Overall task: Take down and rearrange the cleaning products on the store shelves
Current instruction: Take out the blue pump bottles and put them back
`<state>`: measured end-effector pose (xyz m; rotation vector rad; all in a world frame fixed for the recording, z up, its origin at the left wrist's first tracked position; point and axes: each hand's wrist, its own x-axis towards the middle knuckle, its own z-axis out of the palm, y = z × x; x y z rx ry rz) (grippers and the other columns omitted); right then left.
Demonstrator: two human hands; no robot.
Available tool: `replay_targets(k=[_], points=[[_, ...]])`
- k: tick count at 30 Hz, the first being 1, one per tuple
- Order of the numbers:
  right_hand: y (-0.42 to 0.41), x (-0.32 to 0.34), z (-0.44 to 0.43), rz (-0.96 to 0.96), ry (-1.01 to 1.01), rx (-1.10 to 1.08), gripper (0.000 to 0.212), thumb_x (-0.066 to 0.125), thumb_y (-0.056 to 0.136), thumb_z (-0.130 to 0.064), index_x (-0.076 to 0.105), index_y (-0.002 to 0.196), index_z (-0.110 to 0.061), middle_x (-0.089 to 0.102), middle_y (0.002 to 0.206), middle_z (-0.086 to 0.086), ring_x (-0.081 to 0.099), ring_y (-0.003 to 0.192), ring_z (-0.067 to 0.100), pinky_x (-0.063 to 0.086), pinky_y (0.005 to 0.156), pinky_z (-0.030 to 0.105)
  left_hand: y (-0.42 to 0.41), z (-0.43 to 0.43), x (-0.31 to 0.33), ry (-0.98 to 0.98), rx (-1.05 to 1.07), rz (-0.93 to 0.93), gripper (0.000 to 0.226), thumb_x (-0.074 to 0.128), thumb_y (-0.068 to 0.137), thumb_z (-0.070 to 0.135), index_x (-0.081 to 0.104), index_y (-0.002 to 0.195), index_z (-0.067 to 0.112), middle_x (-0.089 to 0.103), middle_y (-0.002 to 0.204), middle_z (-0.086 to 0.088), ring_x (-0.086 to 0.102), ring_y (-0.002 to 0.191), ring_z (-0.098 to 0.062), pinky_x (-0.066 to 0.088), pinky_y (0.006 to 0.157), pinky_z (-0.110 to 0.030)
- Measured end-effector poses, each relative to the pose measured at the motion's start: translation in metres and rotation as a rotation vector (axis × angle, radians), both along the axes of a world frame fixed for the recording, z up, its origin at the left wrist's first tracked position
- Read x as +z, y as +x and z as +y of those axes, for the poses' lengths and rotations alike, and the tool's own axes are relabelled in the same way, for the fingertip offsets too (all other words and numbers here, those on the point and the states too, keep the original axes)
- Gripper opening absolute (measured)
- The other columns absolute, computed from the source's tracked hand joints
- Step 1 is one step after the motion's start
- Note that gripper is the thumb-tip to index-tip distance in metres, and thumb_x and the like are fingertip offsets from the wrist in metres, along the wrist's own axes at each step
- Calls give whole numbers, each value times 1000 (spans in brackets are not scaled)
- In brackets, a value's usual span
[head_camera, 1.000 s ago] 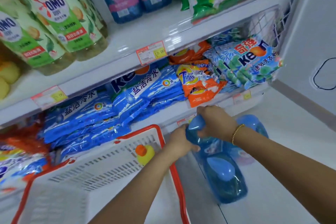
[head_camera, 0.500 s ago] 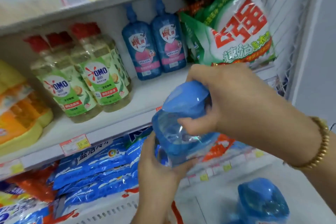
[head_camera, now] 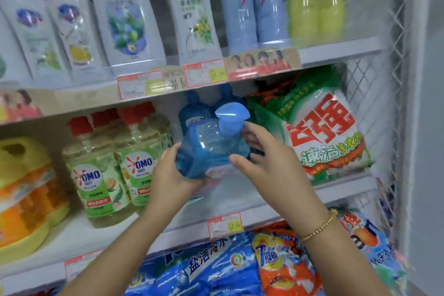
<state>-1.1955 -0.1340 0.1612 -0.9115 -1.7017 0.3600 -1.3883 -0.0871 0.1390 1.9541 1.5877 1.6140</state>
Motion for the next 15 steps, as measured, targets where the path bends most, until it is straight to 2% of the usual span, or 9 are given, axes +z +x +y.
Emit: replay_targets(k=[2, 4, 5, 7, 10, 12, 14, 15], points=[[4, -18, 19, -101, -66, -89, 52, 62, 89, -28, 43, 137, -28, 54, 131, -13, 49, 120, 4, 38, 98, 16, -1, 17, -3, -48, 52, -30, 73, 96, 42, 21, 58, 104, 20, 63, 102, 4, 60, 86, -4, 47, 72, -16], [10, -39, 38, -218, -172, -178, 46, 58, 91, -30, 47, 136, -24, 56, 132, -7, 51, 119, 11, 38, 93, 19, -2, 31, -1, -121, 48, -154, 70, 96, 44, 17, 57, 103, 22, 66, 99, 7, 64, 92, -15, 53, 82, -32], [13, -49, 47, -281, -244, -220, 43, 57, 92, -32, 50, 133, -21, 58, 130, -3, 53, 118, 13, 39, 93, 21, -2, 39, 1, -163, 19, -236, 69, 95, 46, 15, 58, 104, 21, 68, 98, 8, 66, 92, -17, 55, 81, -36], [17, -68, 61, -399, -325, -304, 35, 56, 91, -37, 59, 121, -19, 63, 120, 0, 57, 108, 16, 42, 87, 24, -2, 51, 3, -227, -26, -357, 67, 93, 51, 15, 63, 110, 17, 72, 99, 4, 69, 87, -16, 56, 70, -32], [18, -86, 72, -529, -201, -426, 27, 54, 90, -45, 65, 93, -22, 65, 94, -3, 60, 85, 15, 41, 67, 28, -2, 70, 0, -233, -54, -449, 60, 88, 60, 12, 62, 114, 12, 71, 93, 7, 69, 77, -6, 51, 54, -16], [17, -98, 78, -554, -34, -476, 26, 62, 86, -43, 64, 76, -19, 61, 76, -3, 59, 70, 16, 34, 55, 25, -5, 83, -4, -208, -51, -465, 53, 85, 67, 11, 60, 114, 12, 68, 91, 10, 66, 72, -2, 48, 49, -11], [15, -109, 80, -513, 69, -517, 30, 76, 75, -37, 59, 58, -20, 53, 59, -5, 54, 52, 14, 28, 45, 21, -8, 93, -7, -192, -47, -467, 51, 82, 72, 11, 57, 116, 15, 67, 98, 6, 65, 76, -4, 49, 54, -14], [14, -113, 82, -480, 91, -526, 31, 79, 72, -35, 57, 55, -20, 51, 57, -6, 52, 49, 13, 27, 43, 20, -10, 98, -9, -189, -53, -464, 50, 81, 73, 12, 56, 117, 16, 68, 104, 2, 65, 80, -7, 51, 61, -19]])
